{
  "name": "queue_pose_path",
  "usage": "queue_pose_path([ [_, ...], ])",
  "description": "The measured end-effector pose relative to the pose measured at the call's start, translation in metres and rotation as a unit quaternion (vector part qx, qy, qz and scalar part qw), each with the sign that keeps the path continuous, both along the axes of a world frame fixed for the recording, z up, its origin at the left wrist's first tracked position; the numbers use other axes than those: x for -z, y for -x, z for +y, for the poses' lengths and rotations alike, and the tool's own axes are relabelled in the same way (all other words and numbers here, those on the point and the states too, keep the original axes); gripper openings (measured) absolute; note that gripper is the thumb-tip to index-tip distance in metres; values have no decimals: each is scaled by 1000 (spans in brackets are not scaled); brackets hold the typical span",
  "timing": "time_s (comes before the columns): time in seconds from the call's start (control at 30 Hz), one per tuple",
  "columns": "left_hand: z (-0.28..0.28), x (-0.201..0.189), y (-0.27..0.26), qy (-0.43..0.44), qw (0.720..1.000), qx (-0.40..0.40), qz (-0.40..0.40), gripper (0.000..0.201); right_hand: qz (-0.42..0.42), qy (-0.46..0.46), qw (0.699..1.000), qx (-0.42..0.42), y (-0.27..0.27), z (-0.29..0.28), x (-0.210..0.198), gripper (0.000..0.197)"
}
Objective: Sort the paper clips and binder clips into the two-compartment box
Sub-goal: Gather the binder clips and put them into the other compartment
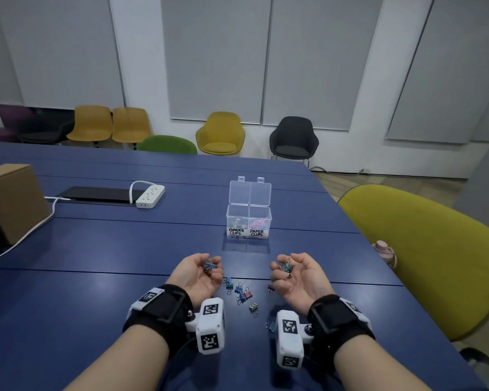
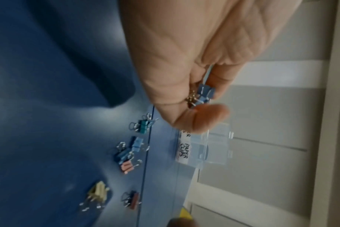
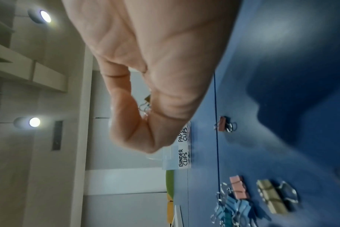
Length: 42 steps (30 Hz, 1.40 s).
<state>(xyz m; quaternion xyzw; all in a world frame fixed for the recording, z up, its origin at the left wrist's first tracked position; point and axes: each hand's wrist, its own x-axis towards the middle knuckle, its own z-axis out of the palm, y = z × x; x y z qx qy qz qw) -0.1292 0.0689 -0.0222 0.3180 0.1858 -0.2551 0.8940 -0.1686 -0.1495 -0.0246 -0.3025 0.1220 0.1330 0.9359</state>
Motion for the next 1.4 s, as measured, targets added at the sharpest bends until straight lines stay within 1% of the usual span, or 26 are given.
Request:
queue_pose_path([
  [0.13, -9, 8, 0, -70, 997, 45, -5, 28, 29, 42, 999, 3, -7, 11, 3, 10],
  [0.23, -10, 10, -2, -208, 970, 113, -49, 28, 45, 187, 980, -48, -11, 12, 4, 21],
  [0.3, -8, 6, -4, -323, 924, 176, -103, 26, 41, 290, 951, -98, -13, 8, 3, 24],
  [0.37, -5, 2, -10, -424, 860, 243, -145, 23, 32, 368, 919, -140, -14, 1, -1, 26],
  [0.43, -2, -4, -17, -485, 810, 288, -158, 22, 13, 432, 886, -171, -18, -9, -8, 29],
  [0.47, -1, -7, -23, -499, 799, 299, -153, 22, 4, 461, 868, -185, -21, -14, -12, 29],
  [0.57, 0, -18, -39, -521, 788, 294, -150, 14, -1, 560, 799, -221, -30, -29, -23, 29],
  [0.6, 0, -23, -45, -538, 773, 296, -163, 15, 1, 592, 773, -229, -34, -33, -28, 30],
  [0.7, -3, -43, -64, -605, 705, 310, -203, 17, 16, 674, 691, -260, -48, -39, -37, 29],
  [0.8, -11, -62, -91, -664, 635, 317, -234, 9, 29, 746, 602, -284, -71, -37, -46, 23],
  [0.83, -15, -68, -101, -677, 617, 315, -246, 8, 20, 772, 562, -298, -80, -36, -49, 28],
  [0.87, -20, -73, -113, -685, 609, 305, -259, 8, -2, 795, 517, -317, -89, -34, -52, 31],
  [0.9, -24, -77, -120, -689, 607, 284, -275, 9, -16, 804, 493, -332, -94, -31, -57, 31],
  [0.93, -29, -81, -128, -688, 616, 253, -289, 10, -41, 813, 465, -348, -100, -29, -62, 29],
  [0.97, -34, -83, -138, -679, 633, 217, -303, 10, -53, 819, 456, -345, -107, -25, -66, 26],
  [1.0, -38, -83, -147, -670, 647, 184, -313, 8, -59, 821, 458, -337, -115, -22, -71, 22],
  [1.03, -42, -84, -155, -665, 655, 159, -323, 8, -71, 827, 452, -328, -124, -18, -75, 16],
  [1.07, -45, -83, -163, -663, 655, 148, -331, 16, -87, 832, 445, -319, -134, -13, -80, 11],
  [1.1, -49, -81, -170, -668, 645, 151, -339, 26, -105, 838, 436, -311, -145, -9, -83, 7],
  [1.13, -50, -78, -176, -687, 618, 161, -347, 36, -119, 844, 422, -310, -155, -4, -88, 7],
  [1.2, -51, -74, -185, -734, 546, 173, -365, 48, -132, 855, 389, -316, -176, 6, -94, 13],
  [1.23, -51, -70, -189, -743, 532, 172, -368, 50, -135, 862, 376, -314, -185, 11, -97, 10],
  [1.27, -51, -67, -192, -742, 533, 170, -369, 49, -140, 870, 361, -306, -193, 17, -99, 11],
  [1.3, -50, -63, -196, -740, 538, 167, -368, 48, -142, 874, 364, -289, -202, 22, -99, 13],
  [1.37, -46, -56, -199, -725, 562, 150, -368, 43, -143, 869, 396, -261, -219, 33, -100, 8],
  [1.4, -44, -53, -200, -717, 574, 137, -371, 40, -136, 870, 402, -252, -226, 38, -101, 7],
])
